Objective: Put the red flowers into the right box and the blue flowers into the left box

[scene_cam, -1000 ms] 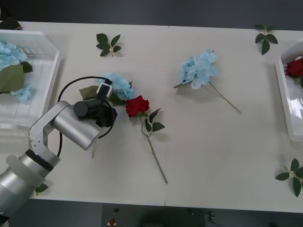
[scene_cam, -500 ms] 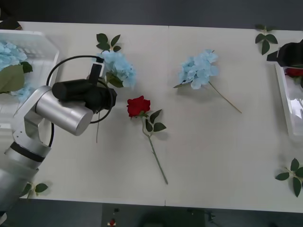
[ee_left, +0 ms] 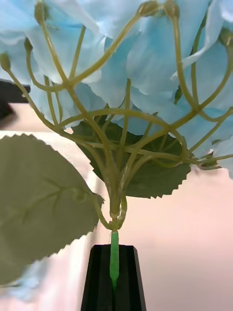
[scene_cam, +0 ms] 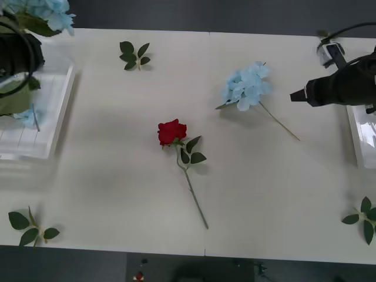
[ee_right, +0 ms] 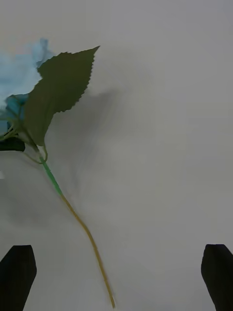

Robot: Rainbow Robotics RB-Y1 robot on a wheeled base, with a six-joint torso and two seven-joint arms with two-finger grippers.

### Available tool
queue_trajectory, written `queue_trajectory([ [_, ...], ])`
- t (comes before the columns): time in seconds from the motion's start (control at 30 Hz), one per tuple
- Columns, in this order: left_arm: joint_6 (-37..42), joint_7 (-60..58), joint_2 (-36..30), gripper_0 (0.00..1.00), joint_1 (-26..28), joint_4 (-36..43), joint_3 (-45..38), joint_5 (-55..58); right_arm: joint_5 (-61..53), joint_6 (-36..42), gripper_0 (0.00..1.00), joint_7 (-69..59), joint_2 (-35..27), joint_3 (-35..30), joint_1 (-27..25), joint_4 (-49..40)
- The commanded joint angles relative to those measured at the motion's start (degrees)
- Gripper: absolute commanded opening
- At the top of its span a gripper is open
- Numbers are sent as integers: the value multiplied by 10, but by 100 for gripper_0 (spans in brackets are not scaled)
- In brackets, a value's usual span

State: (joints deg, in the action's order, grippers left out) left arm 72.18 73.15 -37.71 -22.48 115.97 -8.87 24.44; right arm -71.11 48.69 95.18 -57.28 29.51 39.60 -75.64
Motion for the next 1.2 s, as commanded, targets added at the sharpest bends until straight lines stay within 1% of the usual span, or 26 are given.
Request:
queue_trajectory([
  [0.03, 1, -2, -58, 0, 0, 12, -56, 6, -3, -10, 100, 84, 29, -3, 8, 8],
  [0.17, 1, 0, -90, 0, 15, -19, -93, 8, 1, -27, 100, 128, 65, -3, 9, 30],
  [0.27, -9, 16, -112, 0, 31, -60, -125, 15, 5, -47, 100, 141, 101, -3, 12, 56],
  [0.43, -55, 74, -147, 0, 74, -144, -158, 50, 60, -65, 100, 144, 151, -3, 25, 96],
  [0.5, -81, 104, -150, 0, 81, -180, -164, 66, 80, -68, 100, 144, 170, -3, 35, 116],
  [0.57, -104, 127, -150, 2, 81, -204, -164, 69, 92, -73, 100, 142, 184, -3, 42, 133],
  [0.6, -113, 135, -150, 5, 81, -210, -164, 71, 94, -78, 100, 143, 191, -3, 43, 140],
  [0.63, -117, 142, -150, 12, 81, -217, -163, 74, 96, -84, 100, 144, 197, -3, 47, 149],
  [0.67, -121, 143, -150, 36, 80, -218, -160, 76, 97, -92, 100, 144, 206, -3, 51, 161],
  [0.7, -121, 143, -150, 55, 81, -217, -157, 77, 99, -98, 100, 144, 213, -2, 56, 174],
  [0.73, -121, 143, -150, 64, 80, -217, -156, 79, 101, -105, 100, 145, 219, -3, 59, 182],
  [0.8, -121, 142, -150, 76, 81, -217, -151, 82, 106, -119, 100, 146, 232, -3, 65, 198],
  [0.87, -121, 143, -150, 82, 81, -217, -147, 85, 109, -130, 100, 146, 239, -3, 66, 207],
  [0.9, -121, 143, -150, 83, 81, -215, -144, 88, 111, -135, 100, 146, 242, -3, 67, 211],
  [0.93, -121, 145, -150, 84, 81, -211, -139, 98, 113, -139, 86, 146, 246, -3, 68, 215],
  [0.97, -121, 145, -150, 84, 81, -211, -139, 98, 113, -139, 86, 146, 246, -3, 68, 215],
  [1.03, -111, 152, -150, 84, 81, -194, -120, 135, 121, -141, 86, 144, 250, -3, 68, 218],
  [1.07, -100, 162, -150, 85, 81, -183, -110, 149, 123, -142, 0, 145, 251, -3, 68, 218],
  [1.13, -87, 171, -150, 85, 81, -167, -100, 168, 124, -142, 0, 145, 251, -2, 68, 218],
  [1.2, -61, 176, -149, 85, 80, -125, -77, 215, 126, -142, 0, 146, 252, -3, 68, 218],
])
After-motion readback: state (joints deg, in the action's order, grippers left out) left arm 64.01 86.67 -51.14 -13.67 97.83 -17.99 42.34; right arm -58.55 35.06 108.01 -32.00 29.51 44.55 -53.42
